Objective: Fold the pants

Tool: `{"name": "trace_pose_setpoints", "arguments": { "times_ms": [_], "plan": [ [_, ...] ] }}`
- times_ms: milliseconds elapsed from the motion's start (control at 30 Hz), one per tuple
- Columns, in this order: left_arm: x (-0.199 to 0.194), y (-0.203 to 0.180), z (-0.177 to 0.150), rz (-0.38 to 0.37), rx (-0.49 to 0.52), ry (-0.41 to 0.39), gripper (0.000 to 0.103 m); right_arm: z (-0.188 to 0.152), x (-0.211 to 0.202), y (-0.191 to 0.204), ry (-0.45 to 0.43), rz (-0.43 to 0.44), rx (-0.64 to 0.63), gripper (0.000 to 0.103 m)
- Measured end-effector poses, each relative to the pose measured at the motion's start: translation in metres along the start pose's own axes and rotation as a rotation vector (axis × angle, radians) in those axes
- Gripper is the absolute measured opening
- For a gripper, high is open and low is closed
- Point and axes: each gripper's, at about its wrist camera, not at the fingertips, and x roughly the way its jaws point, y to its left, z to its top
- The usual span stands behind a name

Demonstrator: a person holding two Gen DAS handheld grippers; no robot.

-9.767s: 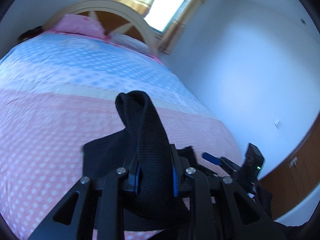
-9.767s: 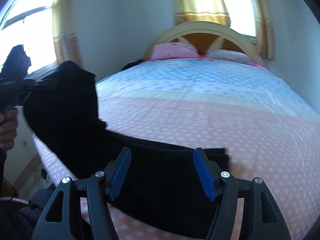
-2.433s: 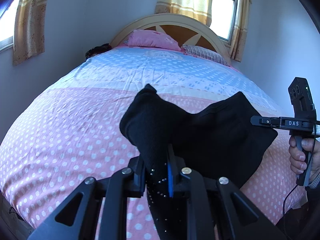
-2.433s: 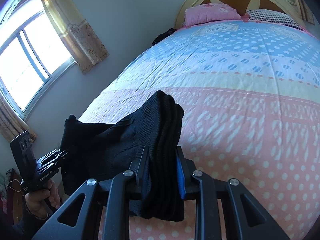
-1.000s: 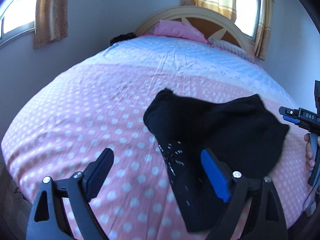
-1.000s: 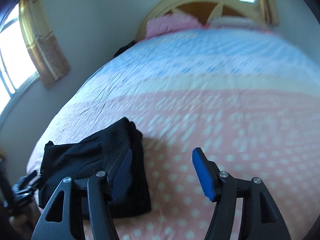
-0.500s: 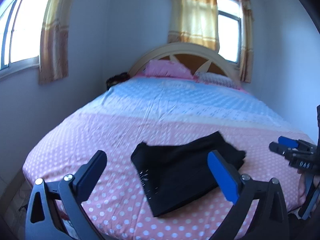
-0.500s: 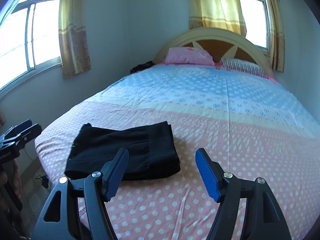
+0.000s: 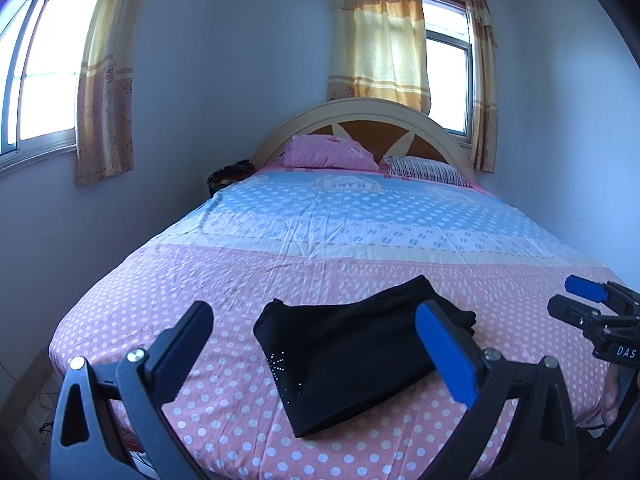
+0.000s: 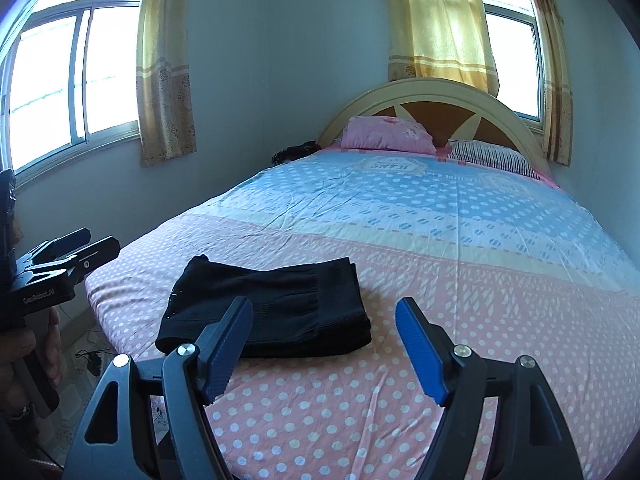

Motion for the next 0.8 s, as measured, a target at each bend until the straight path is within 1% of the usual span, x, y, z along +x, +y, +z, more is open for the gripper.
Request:
{"name": "trace_pose_setpoints", "arguments": {
  "times_ms": [800],
  "plan": [
    [0.0016,-0.0021,-0.0041,0.016,0.005,0.018,0.103,-0.0071,0.0038,-0.0059,0.005,0.01,0.026,0.075]
  ]
}}
